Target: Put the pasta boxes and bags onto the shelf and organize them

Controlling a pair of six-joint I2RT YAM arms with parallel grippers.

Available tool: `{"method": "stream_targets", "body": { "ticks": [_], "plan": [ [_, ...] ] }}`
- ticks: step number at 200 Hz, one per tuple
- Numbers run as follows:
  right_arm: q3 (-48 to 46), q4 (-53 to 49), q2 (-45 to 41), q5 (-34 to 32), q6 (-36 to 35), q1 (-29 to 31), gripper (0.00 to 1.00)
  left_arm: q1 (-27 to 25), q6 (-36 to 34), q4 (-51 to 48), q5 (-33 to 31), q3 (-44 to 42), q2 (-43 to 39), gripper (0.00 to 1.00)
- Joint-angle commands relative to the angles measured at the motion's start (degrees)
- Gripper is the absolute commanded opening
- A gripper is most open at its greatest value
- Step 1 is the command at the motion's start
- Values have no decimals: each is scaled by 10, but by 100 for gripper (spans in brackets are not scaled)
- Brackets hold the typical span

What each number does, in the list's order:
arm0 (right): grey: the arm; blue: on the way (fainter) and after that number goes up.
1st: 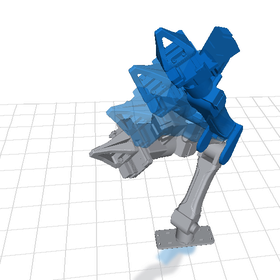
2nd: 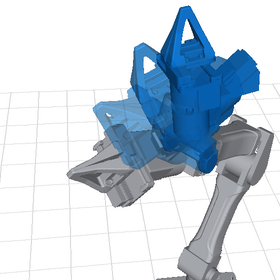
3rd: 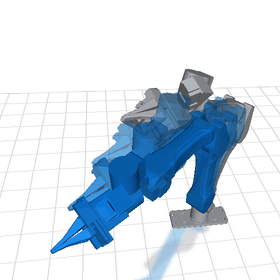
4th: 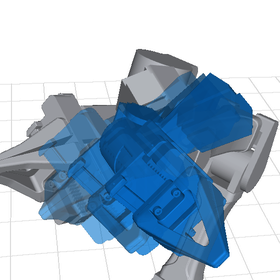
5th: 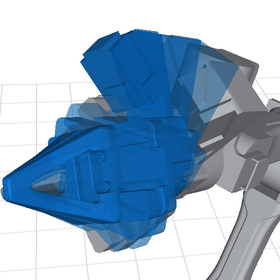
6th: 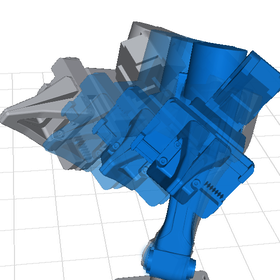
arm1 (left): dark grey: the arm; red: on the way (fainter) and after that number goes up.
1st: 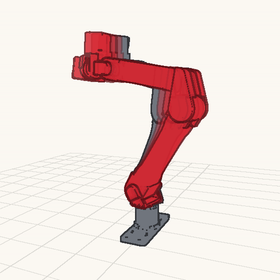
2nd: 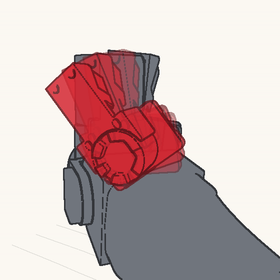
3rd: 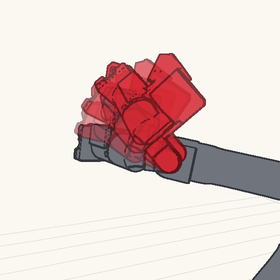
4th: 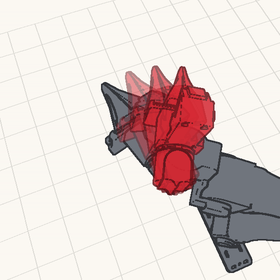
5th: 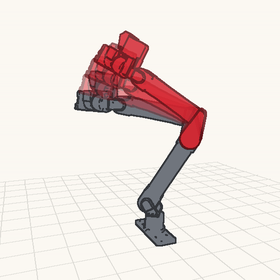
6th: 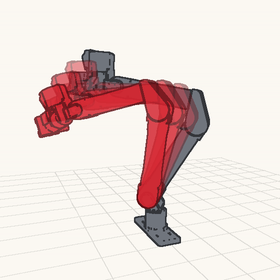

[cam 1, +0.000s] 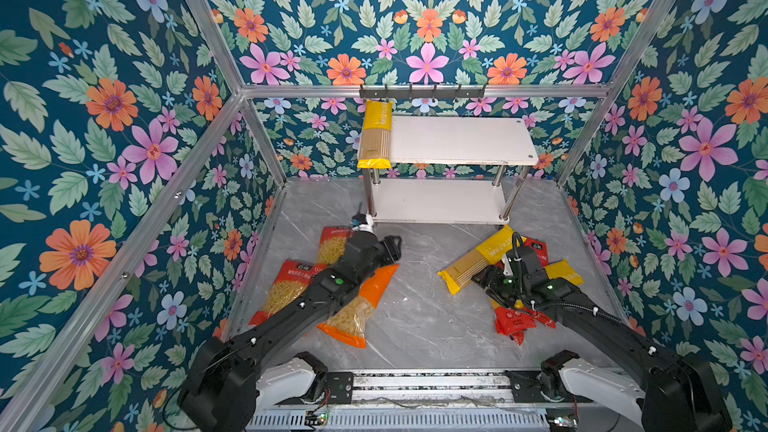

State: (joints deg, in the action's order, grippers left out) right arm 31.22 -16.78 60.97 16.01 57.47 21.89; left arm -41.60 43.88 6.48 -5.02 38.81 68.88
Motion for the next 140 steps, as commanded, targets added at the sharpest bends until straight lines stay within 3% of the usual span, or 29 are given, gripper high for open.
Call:
{"method": "stream_targets", "body": {
  "ticks": [1,35,55,94,140],
  "plan": [
    [-16,80,20,0,18,-24,69,-65,-31,137,-79,-13,53,72],
    [-30,181,91,-6,48,-18,72,-114,-58,218,-45,21,161,73],
    [-51,255,113,-55,73,5,74,-131,-65,231,-49,34,190,73],
    [-48,299,166,-145,117,32,74,-132,-58,265,-53,25,191,74],
    [-45,382,254,-174,148,47,66,-132,-61,267,-70,15,174,74]
  ]
}}
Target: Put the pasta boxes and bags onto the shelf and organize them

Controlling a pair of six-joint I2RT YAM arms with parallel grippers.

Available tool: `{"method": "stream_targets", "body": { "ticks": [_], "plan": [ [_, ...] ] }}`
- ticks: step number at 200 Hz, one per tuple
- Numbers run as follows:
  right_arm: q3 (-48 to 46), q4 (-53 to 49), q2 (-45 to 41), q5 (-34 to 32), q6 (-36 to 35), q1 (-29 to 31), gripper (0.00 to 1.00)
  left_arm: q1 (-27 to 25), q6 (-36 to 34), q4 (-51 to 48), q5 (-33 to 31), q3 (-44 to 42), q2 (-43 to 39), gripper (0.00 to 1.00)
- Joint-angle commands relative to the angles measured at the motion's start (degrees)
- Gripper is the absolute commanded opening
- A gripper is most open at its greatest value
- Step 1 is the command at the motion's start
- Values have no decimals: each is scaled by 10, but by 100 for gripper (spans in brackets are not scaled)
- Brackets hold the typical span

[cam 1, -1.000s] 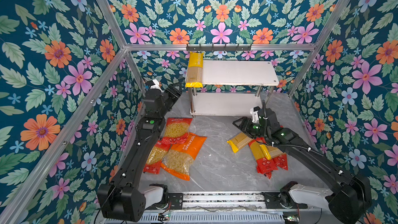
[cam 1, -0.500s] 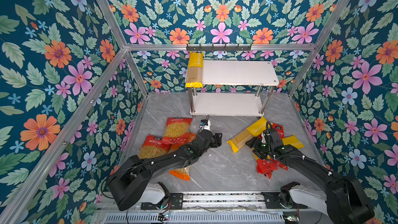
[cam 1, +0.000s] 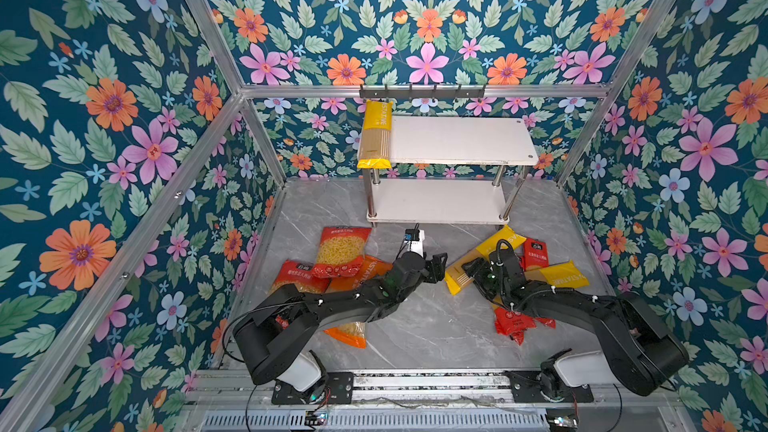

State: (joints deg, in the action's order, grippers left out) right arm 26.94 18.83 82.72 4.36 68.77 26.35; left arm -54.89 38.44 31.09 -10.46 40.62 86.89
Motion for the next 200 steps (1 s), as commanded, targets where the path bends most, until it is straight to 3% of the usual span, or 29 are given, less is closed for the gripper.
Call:
{"method": "stream_targets", "body": {
  "ticks": [1,32,56,78,114,143,172,184,200],
  "plan": [
    [-3,29,39,-58,36,3,66,0,-6,20,-16,-3,-6,74],
    [-45,200,85,-72,38,15,49,6,26,16,-15,-4,-13,72],
    [-47,250,94,-54,12,22,34,7,1,-21,-3,28,-12,71],
    [-53,255,85,-41,3,24,23,26,-18,-54,31,57,-16,70],
    [-67,222,18,-7,-37,32,13,69,-42,-79,152,90,-29,70],
    [-50,103,-99,-12,-122,75,8,109,-44,-76,257,88,-50,70],
    [-15,12,-192,-38,-241,135,5,113,-123,-107,260,72,-98,70],
    [-23,53,-214,-14,-282,146,3,125,-143,-117,263,59,-118,71],
    [-39,139,-227,54,-345,145,1,157,-135,-113,316,53,-134,72]
  ]
}}
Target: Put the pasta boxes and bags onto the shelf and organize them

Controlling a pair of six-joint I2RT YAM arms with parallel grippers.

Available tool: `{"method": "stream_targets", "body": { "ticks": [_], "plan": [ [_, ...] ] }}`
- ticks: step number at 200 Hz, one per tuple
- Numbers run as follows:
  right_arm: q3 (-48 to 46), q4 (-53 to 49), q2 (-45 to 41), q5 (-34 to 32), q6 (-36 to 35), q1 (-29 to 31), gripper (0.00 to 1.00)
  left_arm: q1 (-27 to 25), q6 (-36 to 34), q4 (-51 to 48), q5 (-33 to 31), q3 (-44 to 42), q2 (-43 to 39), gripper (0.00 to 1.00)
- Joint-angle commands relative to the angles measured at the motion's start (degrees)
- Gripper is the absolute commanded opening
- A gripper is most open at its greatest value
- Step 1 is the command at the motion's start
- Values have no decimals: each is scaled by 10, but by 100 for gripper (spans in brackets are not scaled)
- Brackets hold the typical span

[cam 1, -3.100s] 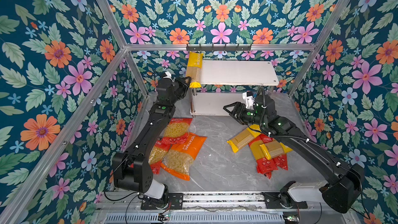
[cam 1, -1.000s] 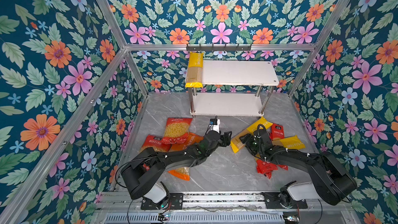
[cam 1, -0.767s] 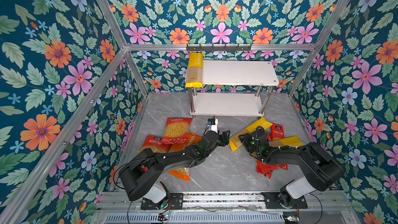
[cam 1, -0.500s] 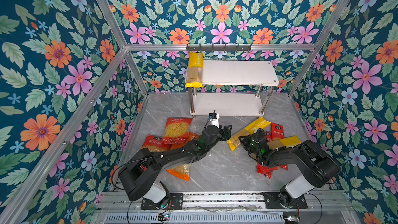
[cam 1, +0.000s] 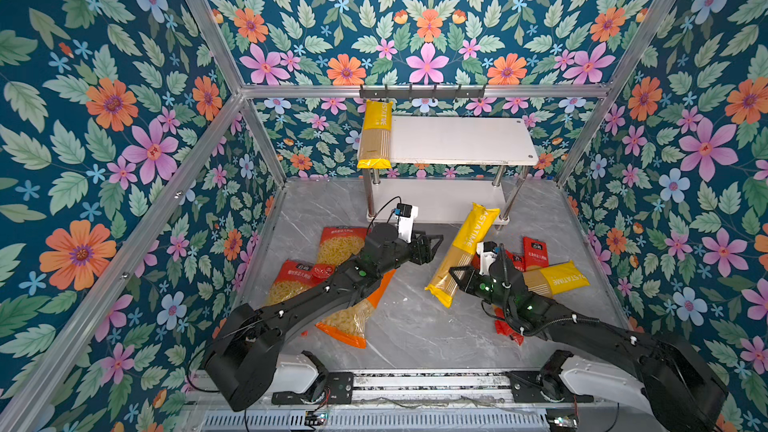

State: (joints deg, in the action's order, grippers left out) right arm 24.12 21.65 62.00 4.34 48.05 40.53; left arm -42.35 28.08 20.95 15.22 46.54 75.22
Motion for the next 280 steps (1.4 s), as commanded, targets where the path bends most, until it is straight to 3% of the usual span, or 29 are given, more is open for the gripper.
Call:
{"method": "stream_targets", "body": {
  "ticks": [1,30,56,100,122,151,196,238,280],
  "plan": [
    [-11,115,-20,60,-142,4,1,34,-31,-11,64,-6,-18,72],
    [48,81,-24,203,-253,3,0,71,-23,19,166,-1,-27,77],
    [104,38,-15,280,-311,0,0,71,-29,49,214,-6,-31,79],
    [153,79,27,417,-285,-32,0,72,7,122,237,-24,-40,75],
    [171,83,48,449,-273,-40,0,72,43,179,263,-27,-35,71],
    [176,113,57,466,-235,-57,1,72,53,193,271,-16,-25,59],
    [152,121,54,422,-209,-57,16,72,76,205,272,38,9,19],
    [75,183,25,346,-152,-61,46,74,128,251,238,73,29,8],
    [7,211,-4,308,-91,-88,55,82,210,302,191,130,63,7]
  ]
}}
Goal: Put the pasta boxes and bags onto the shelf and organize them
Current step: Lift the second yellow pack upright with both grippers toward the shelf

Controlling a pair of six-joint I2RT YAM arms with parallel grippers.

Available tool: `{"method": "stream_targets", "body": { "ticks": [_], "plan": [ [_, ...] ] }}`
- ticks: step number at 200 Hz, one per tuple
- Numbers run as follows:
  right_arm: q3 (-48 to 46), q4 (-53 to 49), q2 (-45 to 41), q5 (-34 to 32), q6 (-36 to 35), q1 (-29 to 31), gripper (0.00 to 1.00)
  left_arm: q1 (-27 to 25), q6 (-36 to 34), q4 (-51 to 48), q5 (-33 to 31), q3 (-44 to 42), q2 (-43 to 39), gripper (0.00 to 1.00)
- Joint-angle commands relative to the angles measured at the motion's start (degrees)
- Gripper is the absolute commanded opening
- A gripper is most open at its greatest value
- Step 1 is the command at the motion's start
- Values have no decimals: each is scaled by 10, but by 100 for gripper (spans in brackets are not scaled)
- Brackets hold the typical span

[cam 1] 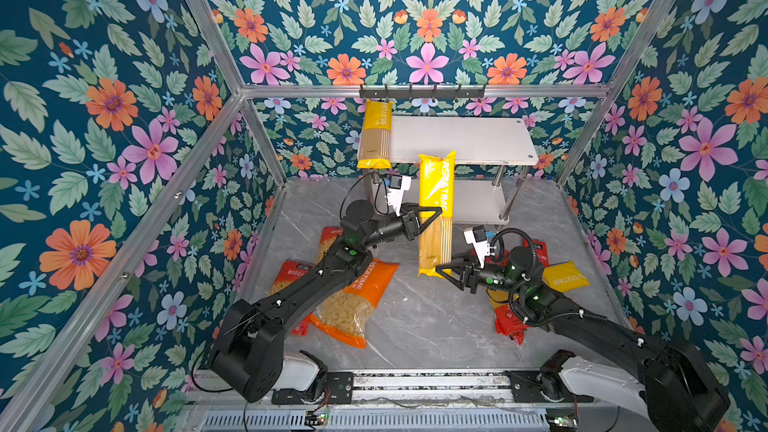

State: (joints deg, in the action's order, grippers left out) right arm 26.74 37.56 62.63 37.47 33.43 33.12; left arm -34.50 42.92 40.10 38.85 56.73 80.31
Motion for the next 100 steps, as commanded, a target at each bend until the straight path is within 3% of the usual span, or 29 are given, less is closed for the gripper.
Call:
{"method": "stream_targets", "body": {
  "ticks": [1,38,100],
  "plan": [
    [-20,53,-11,-24,58,-15,55,4,63,112,-46,29,13,7],
    [2,59,-28,-29,117,-28,56,8,151,155,-61,49,55,9],
    [56,37,-12,-48,178,-52,60,10,204,167,-83,56,81,11]
  ]
}}
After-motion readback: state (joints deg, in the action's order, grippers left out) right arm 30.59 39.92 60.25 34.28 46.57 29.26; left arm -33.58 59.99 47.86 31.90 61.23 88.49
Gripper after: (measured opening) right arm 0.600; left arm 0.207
